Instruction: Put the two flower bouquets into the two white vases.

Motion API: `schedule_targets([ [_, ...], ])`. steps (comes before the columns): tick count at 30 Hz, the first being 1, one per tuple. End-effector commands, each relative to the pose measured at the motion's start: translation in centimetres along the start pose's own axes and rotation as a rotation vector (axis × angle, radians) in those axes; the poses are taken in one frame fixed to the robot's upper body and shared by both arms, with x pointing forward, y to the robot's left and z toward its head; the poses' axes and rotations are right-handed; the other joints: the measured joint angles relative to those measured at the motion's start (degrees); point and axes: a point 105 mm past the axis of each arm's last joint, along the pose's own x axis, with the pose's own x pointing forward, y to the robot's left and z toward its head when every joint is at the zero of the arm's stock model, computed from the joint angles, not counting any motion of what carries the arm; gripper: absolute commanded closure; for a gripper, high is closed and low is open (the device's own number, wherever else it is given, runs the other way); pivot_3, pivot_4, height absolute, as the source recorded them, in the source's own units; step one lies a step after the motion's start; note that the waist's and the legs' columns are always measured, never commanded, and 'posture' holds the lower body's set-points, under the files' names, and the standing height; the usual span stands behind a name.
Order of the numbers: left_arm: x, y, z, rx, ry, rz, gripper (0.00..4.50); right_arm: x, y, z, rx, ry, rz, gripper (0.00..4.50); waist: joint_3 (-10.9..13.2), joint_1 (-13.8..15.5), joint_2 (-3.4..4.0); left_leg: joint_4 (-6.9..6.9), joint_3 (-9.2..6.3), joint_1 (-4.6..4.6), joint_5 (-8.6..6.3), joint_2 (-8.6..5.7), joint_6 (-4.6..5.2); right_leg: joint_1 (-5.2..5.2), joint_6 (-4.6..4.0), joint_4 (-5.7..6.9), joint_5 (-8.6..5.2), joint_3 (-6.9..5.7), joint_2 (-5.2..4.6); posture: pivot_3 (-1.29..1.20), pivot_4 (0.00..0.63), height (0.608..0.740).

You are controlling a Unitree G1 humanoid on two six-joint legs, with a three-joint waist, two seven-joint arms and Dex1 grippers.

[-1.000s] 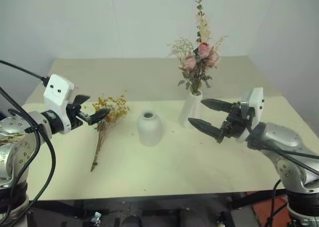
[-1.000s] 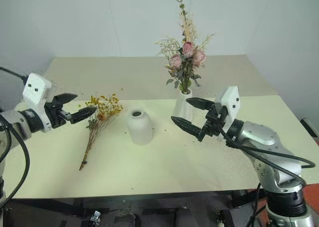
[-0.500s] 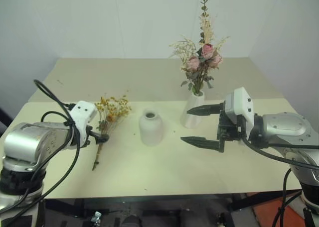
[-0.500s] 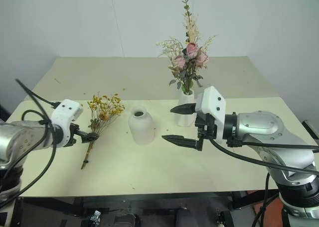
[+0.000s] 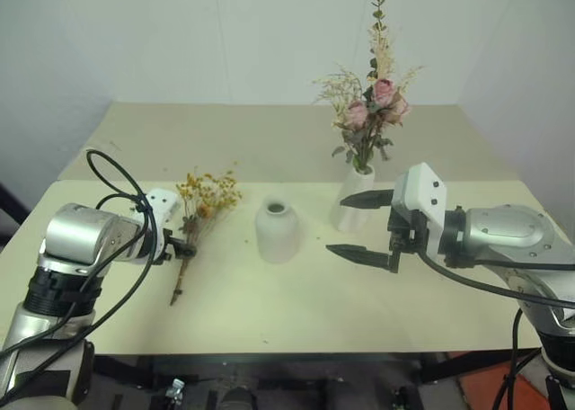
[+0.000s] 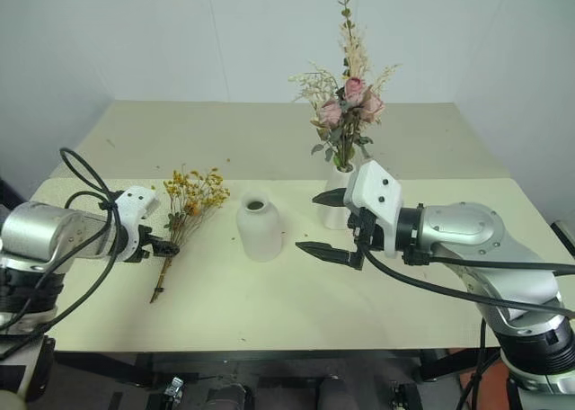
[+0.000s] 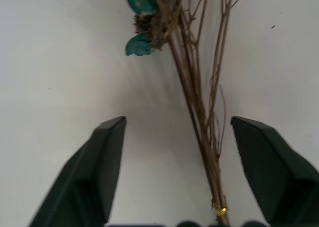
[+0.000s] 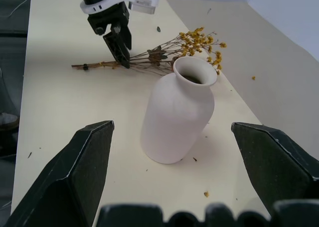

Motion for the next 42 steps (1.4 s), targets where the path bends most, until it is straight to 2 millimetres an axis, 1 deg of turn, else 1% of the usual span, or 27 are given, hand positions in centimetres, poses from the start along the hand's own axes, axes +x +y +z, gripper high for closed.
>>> schedule_targets([
  [1, -0.3, 0.0, 1.3, 0.014, -0.042, -0.011, 2.20, -0.1, 0.0, 0.5, -0.029, -0.008, -0.027, 0.00, 0.00, -0.02, 0.00, 0.00, 0.00, 0.00, 0.00, 0.00, 0.00, 0.00, 0.00, 0.00, 0.00, 0.00, -0.01, 0.00, 0.150, 0.740],
  [8, 1.0, -0.4, 0.7, 0.031, 0.001, -0.035, 4.48, -0.1, -0.1, 0.1, -0.021, 0.003, -0.048, 0.00, 0.00, -0.13, 0.00, 0.00, 0.01, 0.02, 0.00, 0.00, 0.00, 0.00, 0.00, 0.01, 0.00, 0.01, 0.00, 0.00, 0.150, 0.740],
  [11, 1.1, -0.5, 1.0, 0.037, -0.013, -0.028, 4.48, -0.2, -0.2, 0.2, -0.022, 0.004, -0.057, 0.00, 0.00, -0.09, 0.00, 0.00, 0.00, 0.02, 0.00, 0.00, 0.00, 0.01, 0.00, 0.01, 0.00, 0.01, 0.00, 0.00, 0.150, 0.740],
  [13, 1.0, -0.4, 1.5, 0.050, -0.051, -0.011, 4.48, -0.3, -0.3, 0.2, -0.024, 0.005, -0.062, 0.00, 0.00, -0.06, 0.00, 0.00, 0.00, 0.02, 0.00, 0.00, 0.00, 0.01, 0.00, 0.01, 0.00, 0.00, 0.00, 0.00, 0.150, 0.740],
  [17, -0.5, -0.2, 4.7, 0.065, -0.237, 0.028, 4.48, -0.4, -0.5, 0.2, -0.030, 0.008, -0.074, 0.00, 0.00, 0.00, 0.00, 0.00, 0.00, 0.01, 0.00, 0.00, 0.00, 0.01, 0.00, 0.01, 0.00, 0.00, 0.00, 0.00, 0.150, 0.740],
  [19, -1.8, 0.0, 6.9, 0.083, -0.397, 0.063, 4.48, -0.5, -0.6, 0.2, -0.031, 0.007, -0.078, 0.00, 0.00, -0.01, 0.00, 0.00, 0.00, -0.01, 0.00, 0.00, 0.00, 0.00, -0.01, -0.01, 0.01, 0.00, -0.01, 0.00, 0.150, 0.740],
  [21, -4.7, -0.2, 10.3, 0.077, -0.682, 0.047, 4.48, -0.5, -0.8, 0.2, -0.043, 0.002, -0.093, 0.00, 0.01, 0.07, -0.01, 0.00, 0.00, -0.02, 0.00, 0.00, 0.00, -0.02, -0.07, -0.01, 0.04, 0.00, -0.02, 0.00, 0.150, 0.740],
  [23, -7.9, -0.1, 12.8, -0.006, -0.928, 0.019, 4.48, -0.6, -1.0, 0.5, -0.062, -0.019, -0.112, 0.00, 0.00, 0.18, -0.01, 0.01, 0.01, -0.04, 0.00, 0.00, 0.00, -0.01, -0.41, -0.03, 0.26, 0.00, -0.03, 0.00, 0.150, 0.740],
  [24, -9.0, -0.2, 13.5, -0.032, -1.007, -0.005, 4.48, -0.7, -1.2, 0.7, -0.060, -0.040, -0.119, 0.00, -0.01, 0.23, -0.04, 0.02, 0.01, -0.05, 0.00, -0.01, 0.00, -0.01, -0.47, -0.05, 0.30, -0.01, -0.04, 0.00, 0.150, 0.740],
  [25, -9.8, -0.2, 13.9, -0.052, -1.058, -0.028, 4.48, -0.9, -1.3, 0.9, -0.050, -0.056, -0.124, 0.00, -0.01, 0.19, -0.04, 0.03, 0.01, -0.05, 0.00, 0.00, 0.00, 0.00, -0.47, -0.07, 0.31, -0.01, -0.03, 0.00, 0.150, 0.740],
  [26, -11.0, -0.9, 14.5, -0.044, -1.147, -0.096, 4.48, -1.1, -1.4, 1.1, -0.023, -0.072, -0.125, 0.00, -0.01, 0.12, -0.04, 0.03, 0.01, -0.06, 0.00, -0.01, 0.00, 0.00, -0.47, -0.07, 0.31, -0.01, -0.03, 0.00, 0.150, 0.740],
  [28, -12.8, -1.9, 15.1, -0.024, -1.262, -0.199, 4.48, -1.6, -1.5, 1.3, 0.008, -0.088, -0.123, 0.00, -0.01, 0.12, -0.04, 0.03, 0.01, -0.06, 0.00, -0.02, 0.00, 0.00, -0.47, -0.06, 0.31, 0.00, -0.04, 0.00, 0.150, 0.740],
  [30, -13.9, -2.7, 15.6, -0.017, -1.334, -0.316, 4.48, -1.8, -1.4, 1.3, 0.020, -0.094, -0.126, 0.00, -0.01, 0.15, -0.04, 0.03, 0.01, -0.05, 0.00, -0.03, 0.00, 0.03, -0.47, -0.07, 0.32, 0.00, -0.04, 0.00, 0.150, 0.740],
  [33, -15.4, -3.5, 16.0, -0.022, -1.438, -0.563, 4.48, -2.1, -1.2, 1.0, 0.016, -0.073, -0.125, 0.00, -0.01, 0.19, -0.04, 0.04, 0.01, -0.01, 0.00, -0.03, 0.00, 0.07, -0.45, -0.06, 0.31, -0.01, -0.03, 0.00, 0.150, 0.740],
  [37, -16.1, -4.5, 15.5, 0.048, -1.473, -0.773, 4.48, -2.1, -0.9, 0.8, 0.013, -0.061, -0.138, 0.00, -0.01, -0.21, -0.04, 0.04, 0.02, -0.01, 0.00, -0.02, 0.00, 0.06, -0.37, -0.07, 0.26, 0.00, -0.02, 0.00, 0.150, 0.740],
  [39, -15.7, -5.6, 15.1, 0.110, -1.452, -0.920, 4.48, -2.2, -0.6, 0.3, 0.010, -0.032, -0.155, 0.00, -0.01, -0.18, -0.04, 0.04, 0.02, -0.01, 0.00, -0.02, 0.00, 0.06, -0.39, -0.06, 0.27, 0.00, -0.01, 0.00, 0.150, 0.740],
  [42, -15.2, -6.5, 14.6, 0.189, -1.427, -1.035, 4.48, -2.3, -0.3, -0.1, 0.010, -0.006, -0.173, 0.00, -0.02, -0.11, -0.04, 0.04, 0.02, -0.02, 0.00, -0.03, 0.00, 0.06, -0.37, -0.07, 0.26, -0.01, -0.01, 0.00, 0.150, 0.740],
])
